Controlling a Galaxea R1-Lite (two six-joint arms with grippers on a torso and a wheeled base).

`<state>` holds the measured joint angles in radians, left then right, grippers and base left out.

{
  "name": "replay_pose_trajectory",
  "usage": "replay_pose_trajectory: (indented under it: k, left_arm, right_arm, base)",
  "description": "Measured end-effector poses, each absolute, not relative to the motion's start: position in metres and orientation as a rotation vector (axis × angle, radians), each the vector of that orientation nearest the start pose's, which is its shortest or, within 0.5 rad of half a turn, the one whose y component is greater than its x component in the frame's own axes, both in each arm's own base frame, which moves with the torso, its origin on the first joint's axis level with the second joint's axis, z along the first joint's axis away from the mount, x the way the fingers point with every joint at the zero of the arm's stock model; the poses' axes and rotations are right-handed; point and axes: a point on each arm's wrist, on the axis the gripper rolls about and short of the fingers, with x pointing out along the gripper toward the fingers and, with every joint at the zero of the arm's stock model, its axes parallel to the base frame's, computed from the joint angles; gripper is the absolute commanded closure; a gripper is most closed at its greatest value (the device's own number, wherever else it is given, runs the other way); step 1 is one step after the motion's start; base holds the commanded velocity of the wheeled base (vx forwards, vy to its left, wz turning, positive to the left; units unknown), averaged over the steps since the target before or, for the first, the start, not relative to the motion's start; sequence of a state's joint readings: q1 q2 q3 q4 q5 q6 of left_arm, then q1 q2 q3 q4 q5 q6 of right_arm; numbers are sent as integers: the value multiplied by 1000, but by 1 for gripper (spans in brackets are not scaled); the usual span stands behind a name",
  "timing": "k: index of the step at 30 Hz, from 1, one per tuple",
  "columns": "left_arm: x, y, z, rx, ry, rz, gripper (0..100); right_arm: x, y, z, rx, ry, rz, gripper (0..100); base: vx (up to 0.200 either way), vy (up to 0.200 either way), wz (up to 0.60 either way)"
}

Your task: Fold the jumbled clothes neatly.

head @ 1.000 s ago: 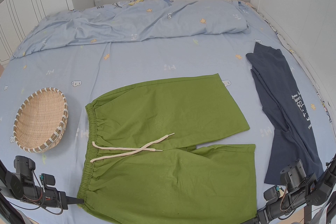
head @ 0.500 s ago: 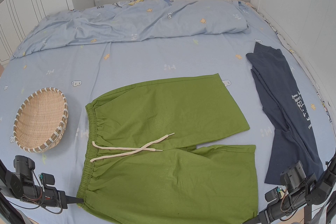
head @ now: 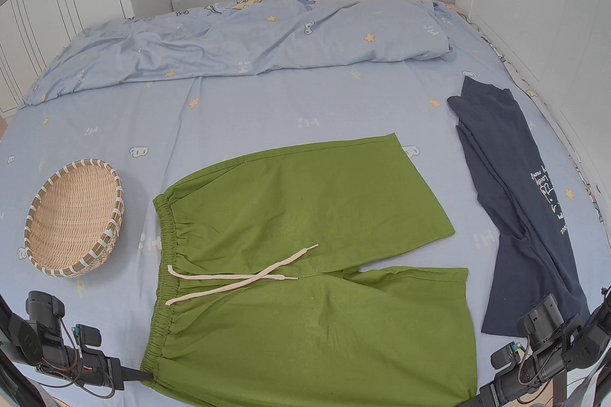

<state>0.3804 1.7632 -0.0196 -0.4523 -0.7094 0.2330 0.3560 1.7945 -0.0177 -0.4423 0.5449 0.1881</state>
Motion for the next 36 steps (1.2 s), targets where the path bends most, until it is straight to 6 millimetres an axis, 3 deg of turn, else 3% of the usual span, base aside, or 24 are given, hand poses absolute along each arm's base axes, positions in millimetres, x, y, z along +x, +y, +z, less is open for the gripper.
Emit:
replay_pose_trajectory:
  k: [11,16,20,26,36]
  left_arm:
    - [119,31,22,-457,1141,-365,100]
    - [124,26,38,-572,1208,-323,100]
    - [139,23,64,-643,1239,-320,100]
    - [162,19,103,-643,1161,-359,100]
    - [196,21,153,-615,1027,-393,100]
  right_arm:
    - [119,56,18,272,1336,658,100]
    - [119,56,27,288,1290,655,100]
    - [124,57,39,302,1284,644,100]
    - [148,64,79,313,1205,651,100]
    - [190,72,166,321,940,691,100]
  base:
    - [0,0,0]
    - [0,0,0]
    - [0,0,0]
    - [0,0,0]
    - [0,0,0]
